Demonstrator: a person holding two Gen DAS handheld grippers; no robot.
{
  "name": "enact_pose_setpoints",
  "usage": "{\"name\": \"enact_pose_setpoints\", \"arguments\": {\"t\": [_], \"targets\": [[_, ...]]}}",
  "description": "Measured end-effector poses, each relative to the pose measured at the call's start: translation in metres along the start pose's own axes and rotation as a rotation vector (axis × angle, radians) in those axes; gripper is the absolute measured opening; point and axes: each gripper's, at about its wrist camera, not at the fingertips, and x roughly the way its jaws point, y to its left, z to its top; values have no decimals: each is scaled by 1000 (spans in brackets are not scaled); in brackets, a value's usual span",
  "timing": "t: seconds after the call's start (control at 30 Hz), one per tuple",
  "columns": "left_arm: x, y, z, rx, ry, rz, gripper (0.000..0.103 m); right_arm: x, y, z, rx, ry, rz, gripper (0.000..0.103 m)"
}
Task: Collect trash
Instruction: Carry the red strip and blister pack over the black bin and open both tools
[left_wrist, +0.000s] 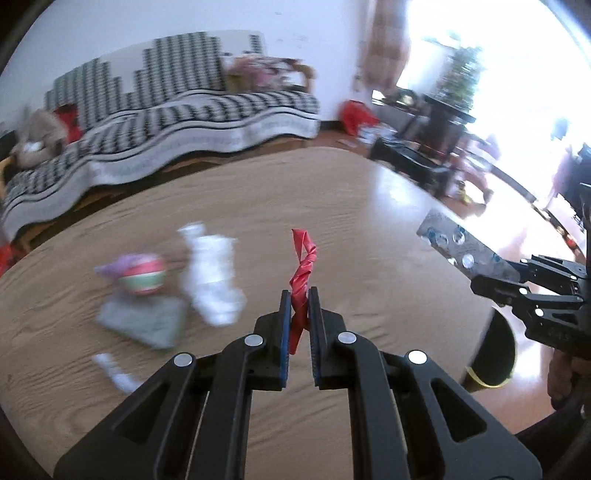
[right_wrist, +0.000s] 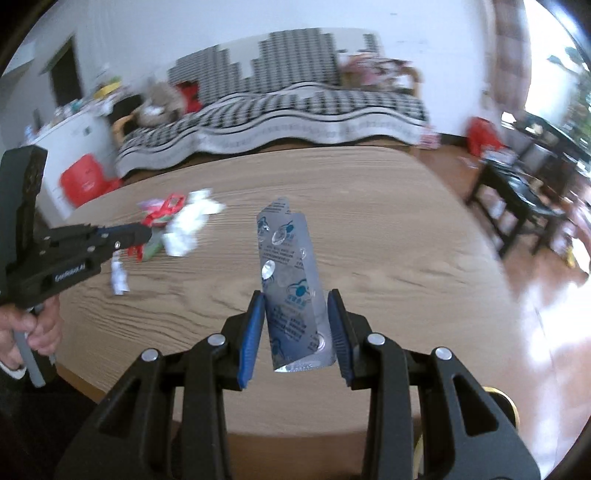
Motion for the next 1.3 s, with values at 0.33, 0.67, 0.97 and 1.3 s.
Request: {"name": "enact_pose_setpoints", "arguments": {"t": [0.33, 0.67, 0.97, 1.3], "targets": [[50, -180, 2, 170, 31, -179, 8, -81, -171, -80, 275, -22, -250, 35], [104, -300, -34, 256, 170, -359, 8, -110, -267, -152, 513, 58, -337, 35], [156, -336, -65, 288, 343, -422, 8, -93, -291, -190, 635, 202, -281, 36], [168, -346, -65, 279, 377, -450, 8, -95, -289, -196, 651, 216, -280, 36]]}}
